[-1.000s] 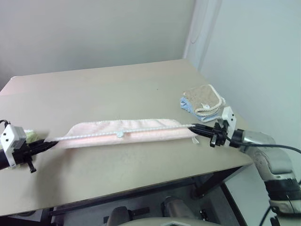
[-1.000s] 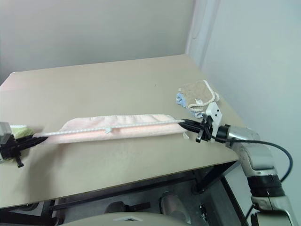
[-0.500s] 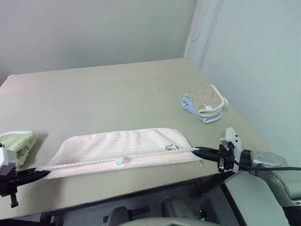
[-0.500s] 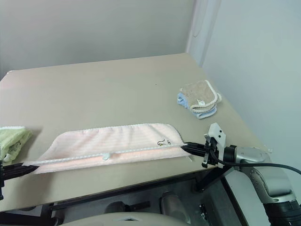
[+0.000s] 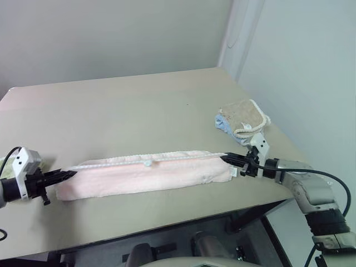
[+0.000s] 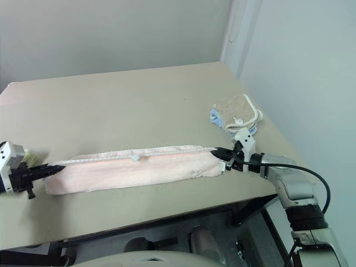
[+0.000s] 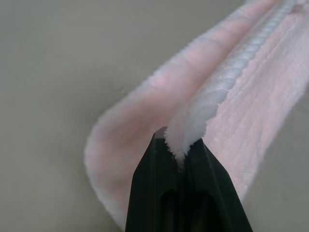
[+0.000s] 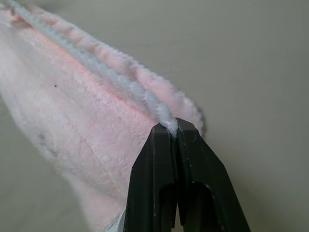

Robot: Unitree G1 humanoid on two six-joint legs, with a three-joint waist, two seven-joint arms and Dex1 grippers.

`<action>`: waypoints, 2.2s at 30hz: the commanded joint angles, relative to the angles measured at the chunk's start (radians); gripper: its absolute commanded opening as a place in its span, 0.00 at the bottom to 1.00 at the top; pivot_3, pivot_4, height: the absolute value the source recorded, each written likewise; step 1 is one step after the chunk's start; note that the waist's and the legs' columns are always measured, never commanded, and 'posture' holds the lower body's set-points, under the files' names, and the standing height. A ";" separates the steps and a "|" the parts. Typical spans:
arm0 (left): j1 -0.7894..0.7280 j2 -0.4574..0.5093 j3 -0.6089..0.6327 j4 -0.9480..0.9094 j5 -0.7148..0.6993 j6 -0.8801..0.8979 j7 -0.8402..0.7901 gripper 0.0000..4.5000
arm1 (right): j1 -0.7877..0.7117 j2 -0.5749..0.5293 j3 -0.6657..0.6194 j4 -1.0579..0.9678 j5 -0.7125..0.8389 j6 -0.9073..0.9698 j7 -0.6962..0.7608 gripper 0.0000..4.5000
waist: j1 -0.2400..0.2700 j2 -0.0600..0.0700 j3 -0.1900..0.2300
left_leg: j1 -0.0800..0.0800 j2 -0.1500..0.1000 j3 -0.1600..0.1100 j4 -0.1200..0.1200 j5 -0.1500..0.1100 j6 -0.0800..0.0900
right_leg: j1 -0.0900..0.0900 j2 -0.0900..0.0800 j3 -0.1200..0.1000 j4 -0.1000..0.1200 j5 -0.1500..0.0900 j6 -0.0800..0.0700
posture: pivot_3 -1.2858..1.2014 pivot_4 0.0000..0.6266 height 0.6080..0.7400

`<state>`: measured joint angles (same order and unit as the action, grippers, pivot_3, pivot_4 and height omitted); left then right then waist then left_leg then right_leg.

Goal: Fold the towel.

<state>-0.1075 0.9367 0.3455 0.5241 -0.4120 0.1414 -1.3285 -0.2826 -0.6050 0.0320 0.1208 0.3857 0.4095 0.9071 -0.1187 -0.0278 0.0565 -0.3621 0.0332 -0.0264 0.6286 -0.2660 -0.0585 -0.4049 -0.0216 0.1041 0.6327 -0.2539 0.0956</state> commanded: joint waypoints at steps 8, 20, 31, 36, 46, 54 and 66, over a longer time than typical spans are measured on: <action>-0.220 -0.042 -0.104 0.235 0.100 -0.100 0.022 0.01 | -0.128 0.092 0.010 0.191 -0.086 -0.062 -0.046 0.00 | -0.002 0.000 0.000 | 0.001 0.000 -0.001 0.003 0.000 0.000 | 0.002 0.002 0.001 0.002 0.001 0.001 | 0.52 0.00 1.00; -0.257 -0.072 -0.102 0.304 0.111 -0.105 0.054 0.66 | -0.168 0.132 -0.009 0.211 -0.086 -0.026 -0.074 0.40 | -0.001 0.000 0.000 | 0.003 0.001 -0.002 0.003 0.000 0.000 | 0.002 0.003 0.001 0.005 0.001 0.002 | 0.52 0.00 1.00; -0.202 -0.062 0.079 0.130 -0.022 -0.050 0.157 1.00 | -0.177 0.098 -0.218 0.030 0.150 0.322 -0.133 1.00 | 0.001 0.000 0.000 | 0.004 0.001 -0.003 0.004 0.000 0.000 | 0.002 0.003 0.001 0.011 -0.001 0.006 | 0.52 0.00 1.00; -0.084 -0.086 0.100 -0.152 -0.110 0.063 0.146 1.00 | -0.187 0.094 -0.391 -0.020 0.365 0.651 -0.225 1.00 | 0.001 0.000 0.000 | 0.005 0.001 -0.003 0.004 0.000 0.000 | 0.002 0.003 0.002 0.012 -0.003 0.003 | 0.52 0.00 1.00; 0.047 -0.188 -0.009 -0.420 -0.130 0.144 0.163 1.00 | -0.072 0.123 -0.497 -0.104 0.815 1.205 -0.363 1.00 | 0.000 0.000 0.000 | 0.006 0.001 -0.003 0.004 0.000 0.000 | 0.001 0.005 0.004 0.012 -0.004 0.001 | 0.52 0.00 1.00; 0.095 -0.241 -0.067 -0.466 -0.115 0.150 0.198 1.00 | 0.053 0.147 -0.390 -0.089 1.108 1.204 -0.591 1.00 | -0.007 0.000 0.000 | 0.005 0.001 -0.003 0.004 0.000 0.000 | 0.001 0.006 0.005 0.010 -0.005 0.001 | 0.52 0.00 1.00; 0.128 -0.271 -0.075 -0.532 -0.127 0.167 0.267 1.00 | -0.010 0.223 -0.379 0.104 1.020 1.092 -0.843 1.00 | -0.010 -0.001 -0.001 | 0.004 0.001 -0.003 0.002 0.000 0.000 | 0.003 0.006 0.006 0.002 -0.004 0.002 | 0.52 0.00 1.00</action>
<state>0.0270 0.6634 0.2489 0.0319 -0.5215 0.3056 -1.0700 -0.2654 -0.3894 -0.3242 0.2029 1.4471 1.5600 0.1116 -0.1284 -0.0286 0.0557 -0.3579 0.0349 -0.0295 0.6306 -0.2659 -0.0583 -0.4007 -0.0148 0.1103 0.6336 -0.2577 0.0974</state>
